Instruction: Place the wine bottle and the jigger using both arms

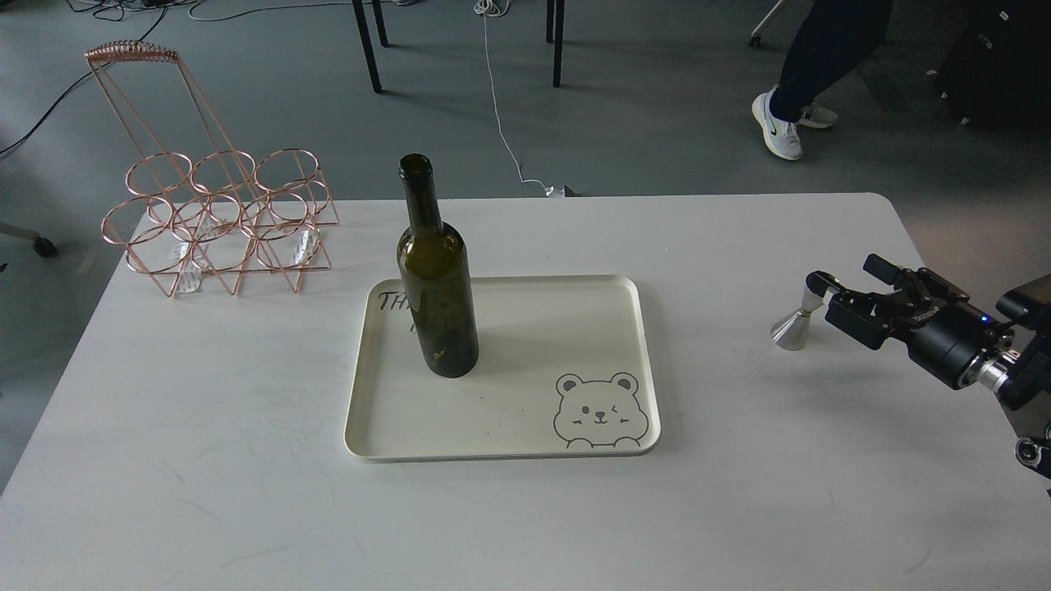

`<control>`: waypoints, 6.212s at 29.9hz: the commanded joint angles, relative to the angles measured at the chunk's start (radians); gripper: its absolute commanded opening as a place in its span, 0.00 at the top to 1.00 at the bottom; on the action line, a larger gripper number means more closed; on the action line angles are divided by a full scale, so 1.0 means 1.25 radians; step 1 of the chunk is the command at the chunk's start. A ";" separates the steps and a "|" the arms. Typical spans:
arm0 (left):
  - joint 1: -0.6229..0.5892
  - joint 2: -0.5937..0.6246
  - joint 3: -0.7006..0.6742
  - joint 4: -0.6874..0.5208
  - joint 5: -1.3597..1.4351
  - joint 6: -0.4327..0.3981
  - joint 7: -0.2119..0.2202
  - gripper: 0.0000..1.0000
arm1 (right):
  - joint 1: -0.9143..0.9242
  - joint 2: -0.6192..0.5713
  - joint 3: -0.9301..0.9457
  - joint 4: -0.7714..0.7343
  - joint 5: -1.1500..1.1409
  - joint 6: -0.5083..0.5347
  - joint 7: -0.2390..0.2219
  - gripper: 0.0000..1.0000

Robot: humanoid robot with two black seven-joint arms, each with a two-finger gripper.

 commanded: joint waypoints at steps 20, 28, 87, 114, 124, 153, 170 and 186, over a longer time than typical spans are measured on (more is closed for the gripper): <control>-0.055 0.200 0.003 -0.218 0.292 0.000 0.004 0.01 | 0.281 0.002 0.055 -0.019 0.609 0.178 0.000 0.03; -0.057 0.307 0.003 -0.426 0.465 0.000 0.003 0.02 | 0.282 0.056 0.060 -0.087 0.922 0.302 0.000 0.03; -0.052 0.089 0.164 -0.868 1.726 0.360 -0.028 0.11 | 0.166 0.093 0.222 -0.237 1.391 0.581 0.000 0.03; -0.055 0.042 0.165 -0.830 1.729 0.361 0.001 0.66 | 0.163 0.093 0.227 -0.238 1.391 0.581 0.000 0.03; -0.057 0.051 0.157 -0.843 1.764 0.395 -0.001 0.78 | 0.164 0.092 0.227 -0.238 1.389 0.581 0.000 0.03; -0.303 0.209 0.108 -0.601 1.599 0.260 -0.022 0.81 | 0.164 0.086 0.231 -0.237 1.389 0.581 0.000 0.03; -0.299 0.198 0.189 -0.500 1.601 0.283 -0.038 0.81 | 0.164 0.086 0.237 -0.235 1.391 0.581 0.000 0.03; -0.299 0.168 0.208 -0.498 1.599 0.285 -0.045 0.81 | 0.166 0.087 0.243 -0.235 1.389 0.582 0.000 0.03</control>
